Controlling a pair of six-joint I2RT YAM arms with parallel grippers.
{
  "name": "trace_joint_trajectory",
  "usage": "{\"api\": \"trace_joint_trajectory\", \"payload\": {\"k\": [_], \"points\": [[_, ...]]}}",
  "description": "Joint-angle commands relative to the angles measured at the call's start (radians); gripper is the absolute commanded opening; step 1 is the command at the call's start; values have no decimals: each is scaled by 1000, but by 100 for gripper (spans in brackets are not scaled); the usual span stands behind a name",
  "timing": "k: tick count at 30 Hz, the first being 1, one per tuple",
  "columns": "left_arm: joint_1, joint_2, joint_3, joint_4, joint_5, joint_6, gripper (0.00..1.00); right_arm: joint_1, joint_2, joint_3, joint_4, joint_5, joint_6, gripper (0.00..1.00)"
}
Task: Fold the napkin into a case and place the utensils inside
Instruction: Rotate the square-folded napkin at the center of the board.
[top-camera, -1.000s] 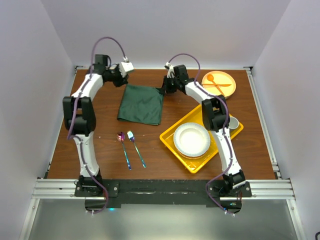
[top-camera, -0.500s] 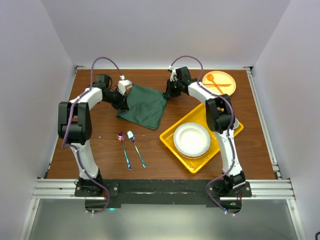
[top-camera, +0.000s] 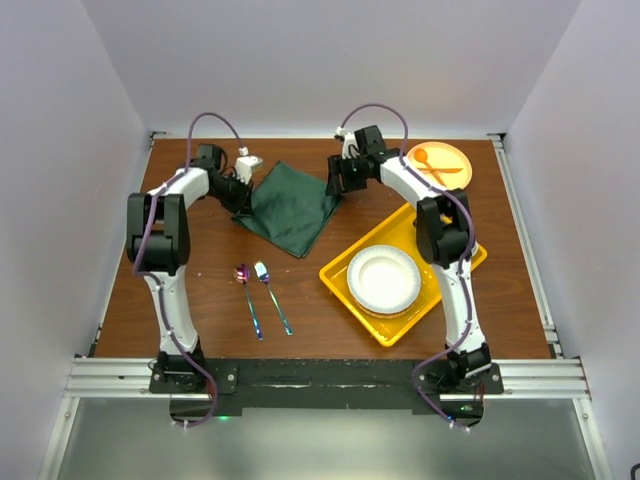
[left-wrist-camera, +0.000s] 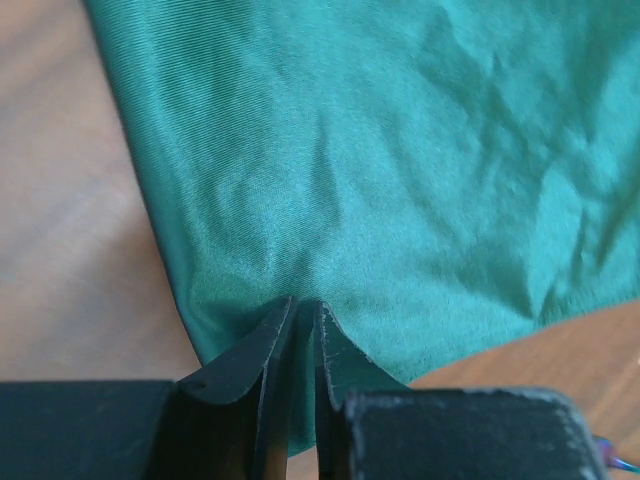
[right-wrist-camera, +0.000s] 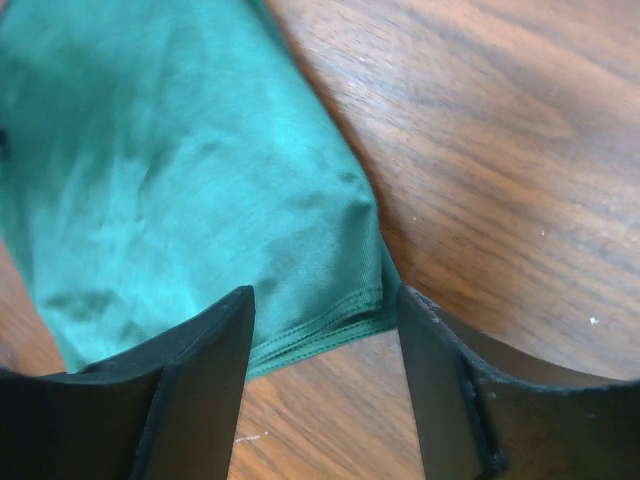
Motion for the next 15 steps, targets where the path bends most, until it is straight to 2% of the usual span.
{"api": "trace_joint_trajectory", "payload": {"k": [1, 4, 7, 9, 15], "points": [[7, 57, 95, -55, -51, 80, 18, -7, -93, 33, 8, -72, -78, 59], [5, 51, 107, -74, -47, 126, 19, -7, -94, 76, -27, -98, -89, 51], [5, 22, 113, -83, -8, 163, 23, -5, -139, 29, 57, -170, -45, 45], [5, -1, 110, -77, 15, 166, 25, -1, -139, 16, 118, -204, -15, 45], [2, -87, 77, -8, 33, 91, 32, 3, -22, 150, 20, -98, -17, 52]]}}
